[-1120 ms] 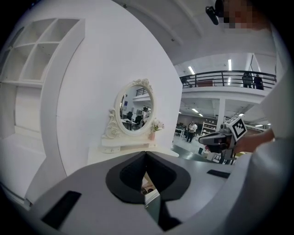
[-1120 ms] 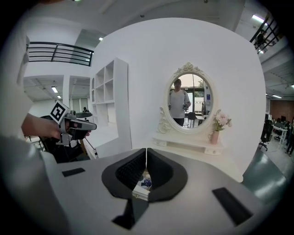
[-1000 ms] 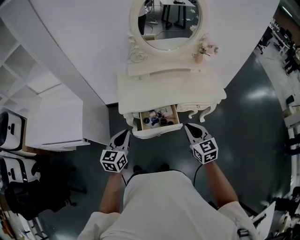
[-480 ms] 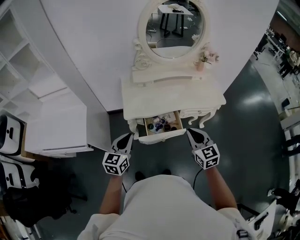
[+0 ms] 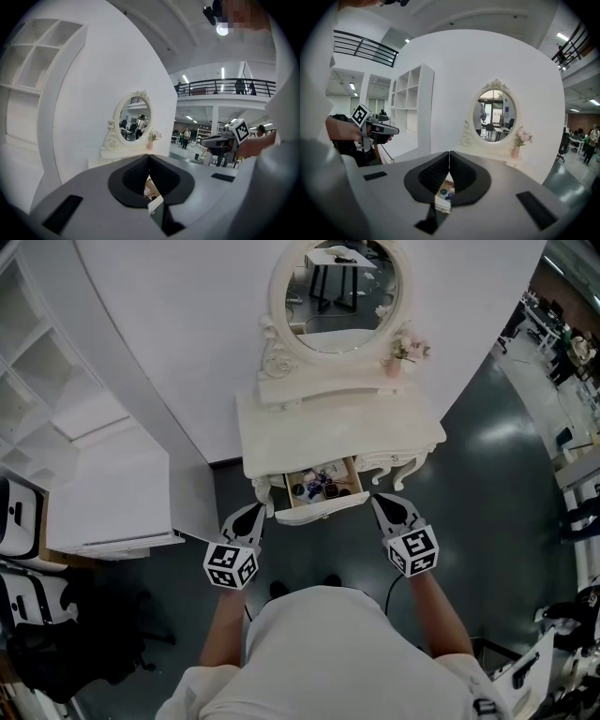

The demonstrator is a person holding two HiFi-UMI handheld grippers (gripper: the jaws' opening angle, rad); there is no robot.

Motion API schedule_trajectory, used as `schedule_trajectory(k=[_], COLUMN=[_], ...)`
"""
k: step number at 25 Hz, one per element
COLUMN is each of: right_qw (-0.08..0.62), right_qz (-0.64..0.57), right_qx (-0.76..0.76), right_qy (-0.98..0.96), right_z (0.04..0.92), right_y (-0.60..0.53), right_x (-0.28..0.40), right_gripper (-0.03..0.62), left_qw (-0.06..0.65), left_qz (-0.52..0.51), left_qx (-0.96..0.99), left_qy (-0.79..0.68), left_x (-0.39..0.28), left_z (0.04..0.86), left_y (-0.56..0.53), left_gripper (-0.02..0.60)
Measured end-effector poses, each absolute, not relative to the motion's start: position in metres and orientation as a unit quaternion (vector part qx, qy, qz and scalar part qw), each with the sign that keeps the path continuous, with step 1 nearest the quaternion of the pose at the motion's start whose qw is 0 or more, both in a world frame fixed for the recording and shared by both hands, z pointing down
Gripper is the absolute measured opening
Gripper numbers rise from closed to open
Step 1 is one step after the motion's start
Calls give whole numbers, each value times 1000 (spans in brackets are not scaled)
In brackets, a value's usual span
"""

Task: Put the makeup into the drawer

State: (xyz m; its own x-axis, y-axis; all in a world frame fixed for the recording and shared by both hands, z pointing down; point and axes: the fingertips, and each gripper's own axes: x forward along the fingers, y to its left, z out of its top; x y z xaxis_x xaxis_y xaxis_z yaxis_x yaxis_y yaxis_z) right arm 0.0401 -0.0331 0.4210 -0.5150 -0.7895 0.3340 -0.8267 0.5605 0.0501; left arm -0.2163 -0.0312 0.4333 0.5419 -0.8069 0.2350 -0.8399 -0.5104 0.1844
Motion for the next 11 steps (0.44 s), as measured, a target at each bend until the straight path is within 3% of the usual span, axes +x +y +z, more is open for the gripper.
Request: schedule_trajectory(k=[11], right_qw=[159], right_qz=[53], right_qx=[474], right_qy=[-864], right_z=[416], right_y=[-28], right_x=[40], right_gripper=[28], left_qw=[138], left_qz=[57], left_qx=[872], left_qy=[-466], left_x=[-218], left_z=[430], left_y=[-33], left_gripper=[17])
